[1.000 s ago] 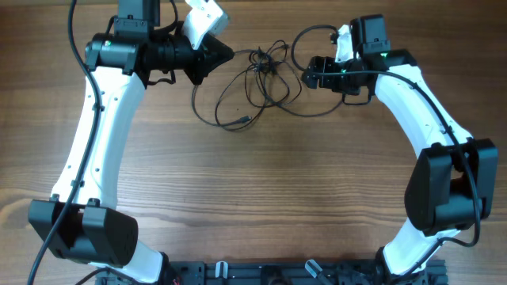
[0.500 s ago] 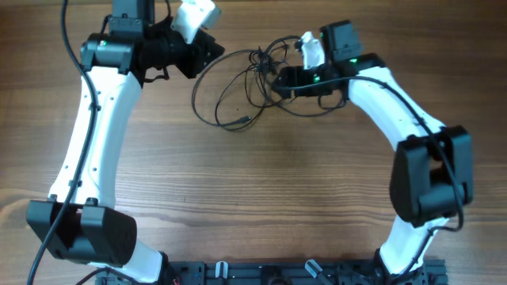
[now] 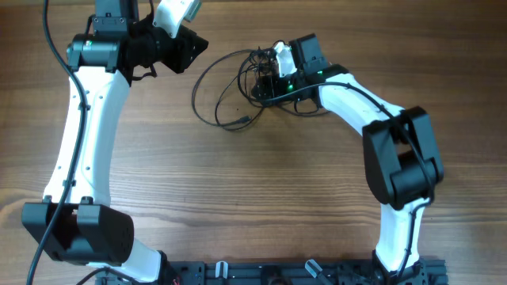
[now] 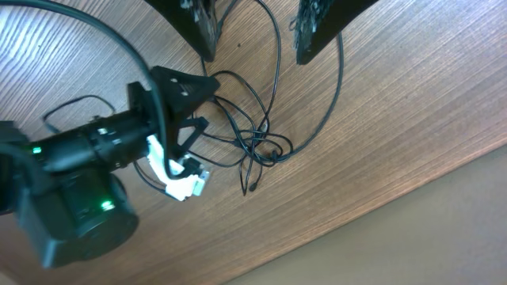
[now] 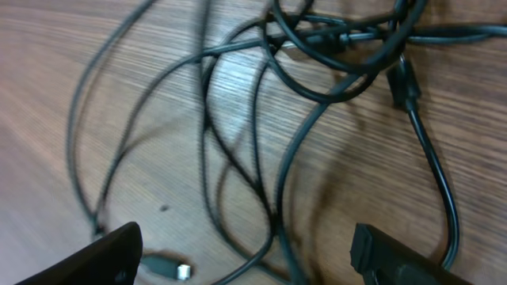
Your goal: Untangle cables
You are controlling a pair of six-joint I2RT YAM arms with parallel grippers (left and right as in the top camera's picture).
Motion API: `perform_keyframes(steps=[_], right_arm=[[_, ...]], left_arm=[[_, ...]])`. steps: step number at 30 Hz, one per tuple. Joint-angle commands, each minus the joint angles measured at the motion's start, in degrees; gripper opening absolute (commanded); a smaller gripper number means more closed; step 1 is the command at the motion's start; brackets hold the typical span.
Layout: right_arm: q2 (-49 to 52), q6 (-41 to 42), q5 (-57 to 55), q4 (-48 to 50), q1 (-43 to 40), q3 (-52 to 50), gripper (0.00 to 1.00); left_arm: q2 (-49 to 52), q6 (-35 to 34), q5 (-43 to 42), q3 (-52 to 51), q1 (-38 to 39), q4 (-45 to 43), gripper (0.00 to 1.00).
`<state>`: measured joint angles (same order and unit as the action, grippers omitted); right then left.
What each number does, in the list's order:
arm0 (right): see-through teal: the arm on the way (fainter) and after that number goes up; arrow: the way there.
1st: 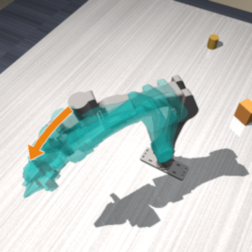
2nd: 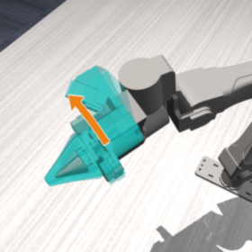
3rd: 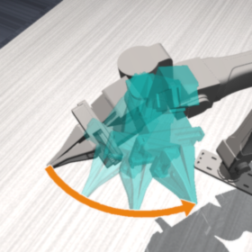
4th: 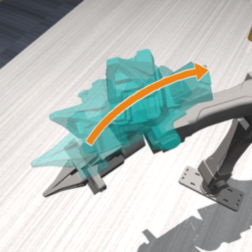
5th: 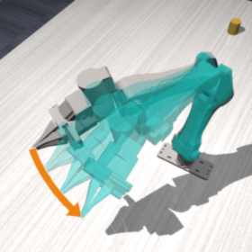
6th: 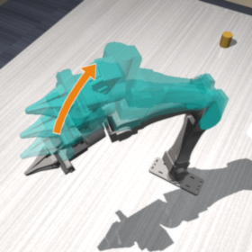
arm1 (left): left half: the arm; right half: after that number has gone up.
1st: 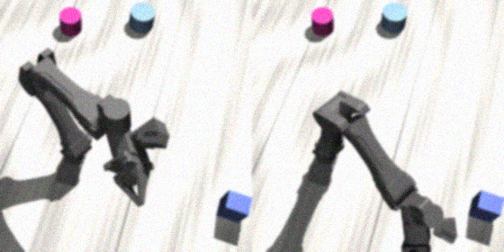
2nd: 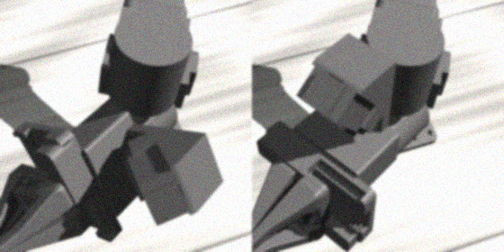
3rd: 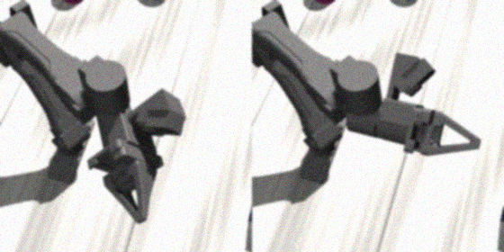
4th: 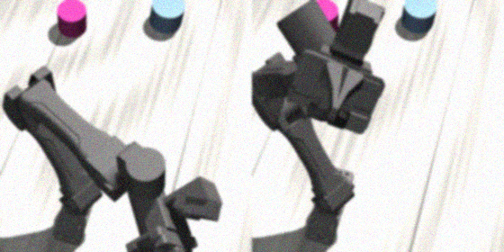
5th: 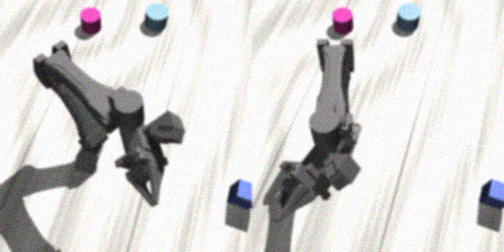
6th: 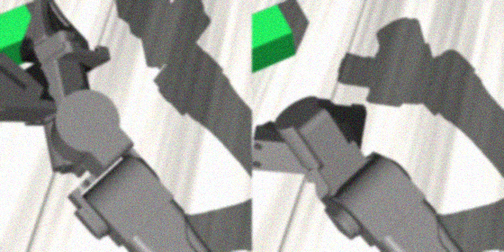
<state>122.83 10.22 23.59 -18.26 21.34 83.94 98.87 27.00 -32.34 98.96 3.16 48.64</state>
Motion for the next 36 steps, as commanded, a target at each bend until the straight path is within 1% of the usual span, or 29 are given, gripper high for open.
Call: perform_keyframes(steps=[1, 8, 16, 19, 20, 22, 23, 24, 28, 30, 31, 36], right_arm=[[2.3, 0.1, -1.0, 2.7, 0.0, 0.7, 0.87], [4.8, -2.2, -2.2, 7.0, 0.0, 0.7, 0.87], [8.1, -2.6, -2.1, 8.1, 0.0, 0.7, 0.87], [9.1, -2.6, -1.5, 8.7, 0.0, 0.7, 0.84], [9.8, -2.6, -1.5, 8.8, 0.0, 0.7, 0.83], [10.4, -2.6, -1.5, 8.6, 0.0, 0.7, 0.70], [10.7, -2.6, -1.5, 8.5, 0.0, 0.7, 0.67], [10.9, -2.5, -1.4, 8.2, 0.0, 0.7, 0.62], [11.4, -2.6, -1.1, 6.4, 0.0, 0.7, 0.50], [11.5, -2.6, -0.8, 5.5, 0.0, 0.7, 0.49], [11.5, -2.6, -0.6, 5.0, 0.0, 0.7, 0.46], [11.5, -2.5, 2.7, 3.8, 0.2, 0.7, 0.45]], left_arm=[[-1.4, -0.7, 0.3, 0.6, -0.1, 0.5, 0.33], [-1.4, -0.7, 0.3, 0.6, -0.1, 1.5, 0.33], [-1.4, -0.7, 0.3, 0.6, -0.1, 1.5, 0.34], [-1.4, -0.7, 0.3, 0.6, -0.1, 1.5, 0.34], [-1.4, -0.7, 0.3, 0.6, -0.1, 1.5, 0.34], [-1.5, -0.7, 0.3, 0.6, -0.1, 1.6, 0.34], [-1.5, -0.7, 0.3, 0.6, -0.1, 1.6, 0.34], [-1.5, -0.7, 0.3, 0.6, -0.1, 1.6, 0.34], [-1.5, -0.7, 0.3, 0.6, -0.1, 1.6, 0.34], [-1.5, -0.7, 0.3, 0.6, -0.1, 1.6, 0.34], [-1.5, -0.7, 0.3, 0.6, -0.1, 1.6, 0.34], [-1.5, -0.7, 0.3, 0.6, -0.1, 1.8, 0.34]])
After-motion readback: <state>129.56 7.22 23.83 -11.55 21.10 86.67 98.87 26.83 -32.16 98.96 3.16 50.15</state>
